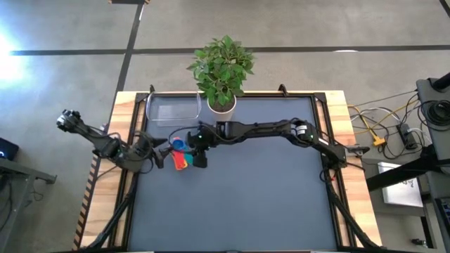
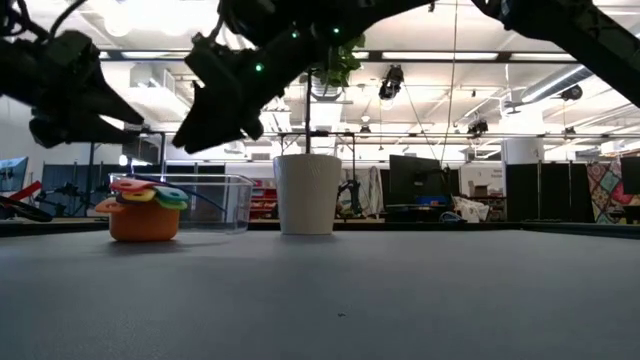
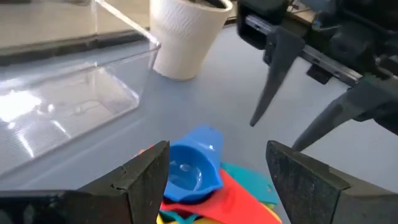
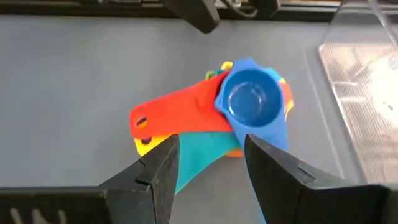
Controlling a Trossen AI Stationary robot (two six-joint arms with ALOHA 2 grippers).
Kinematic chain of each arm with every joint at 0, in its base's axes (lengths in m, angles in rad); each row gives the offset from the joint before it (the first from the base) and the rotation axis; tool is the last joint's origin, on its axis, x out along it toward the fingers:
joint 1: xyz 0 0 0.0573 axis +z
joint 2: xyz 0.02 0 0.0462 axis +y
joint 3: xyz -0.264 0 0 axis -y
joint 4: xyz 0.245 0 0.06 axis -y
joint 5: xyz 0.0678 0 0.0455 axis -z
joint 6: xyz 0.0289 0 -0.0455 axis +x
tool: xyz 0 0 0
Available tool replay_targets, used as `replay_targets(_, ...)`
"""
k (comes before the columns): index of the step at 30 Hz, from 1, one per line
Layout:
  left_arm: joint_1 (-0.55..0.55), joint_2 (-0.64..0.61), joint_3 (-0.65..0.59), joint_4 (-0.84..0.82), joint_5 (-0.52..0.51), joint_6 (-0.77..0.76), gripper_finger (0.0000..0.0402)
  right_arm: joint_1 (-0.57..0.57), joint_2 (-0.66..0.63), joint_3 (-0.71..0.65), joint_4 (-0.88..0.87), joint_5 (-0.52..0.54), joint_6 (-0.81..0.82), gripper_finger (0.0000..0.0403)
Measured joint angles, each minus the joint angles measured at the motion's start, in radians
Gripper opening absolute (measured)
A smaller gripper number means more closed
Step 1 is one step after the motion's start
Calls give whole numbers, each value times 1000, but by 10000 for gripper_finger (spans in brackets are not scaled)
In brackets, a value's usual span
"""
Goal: Nest measuring cups in basket
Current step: Stack the blue measuring cup on top of the red measuring cup
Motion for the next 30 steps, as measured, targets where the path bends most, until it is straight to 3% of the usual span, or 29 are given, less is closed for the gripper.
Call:
replay_targets(6,1,54,-34,10,-34,-93,249,12,-25,-81,37,-5,3,147)
replay_targets(12,1,103,-34,10,-45,-135,249,-9,-147,-361,418,-159,93,129)
replay_targets(14,1,117,-34,9,-46,-141,249,-19,-184,-455,531,-144,113,125)
replay_targets(17,1,137,-34,8,-51,-157,249,-30,-221,-545,611,-9,125,119)
replay_targets(19,2,151,-34,9,-53,-170,249,-36,-232,-567,612,97,104,111)
replay_targets(21,6,167,-34,9,-53,-183,249,-45,-228,-572,612,131,89,99)
replay_targets(27,14,224,-37,11,-53,-235,249,-77,-190,-570,617,68,66,24)
replay_targets(30,14,242,-37,11,-53,-248,249,-96,-181,-570,646,26,78,11)
